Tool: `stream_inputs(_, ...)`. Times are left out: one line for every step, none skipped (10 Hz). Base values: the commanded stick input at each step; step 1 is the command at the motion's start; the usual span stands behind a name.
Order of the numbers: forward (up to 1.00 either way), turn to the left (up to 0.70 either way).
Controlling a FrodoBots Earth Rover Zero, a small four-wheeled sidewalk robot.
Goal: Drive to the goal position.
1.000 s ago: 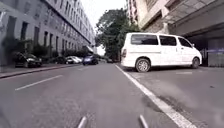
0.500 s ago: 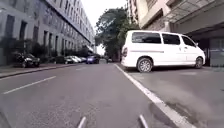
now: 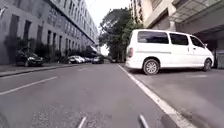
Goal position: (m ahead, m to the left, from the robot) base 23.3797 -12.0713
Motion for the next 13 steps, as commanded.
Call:
stream_inputs(0.7, 0.14)
stream_inputs(0.7, 0.14)
stream_inputs(0.7, 0.14)
stream_inputs(0.7, 0.14)
stream_inputs(0.7, 0.14)
stream_inputs(0.7, 0.14)
stream_inputs(0.7, 0.14)
stream_inputs(0.7, 0.14)
stream_inputs(0.7, 0.14)
stream_inputs(0.7, 0.14)
stream_inputs(0.48, 0.25)
stream_inputs(0.45, 0.08)
stream_inputs(0.45, 0.0)
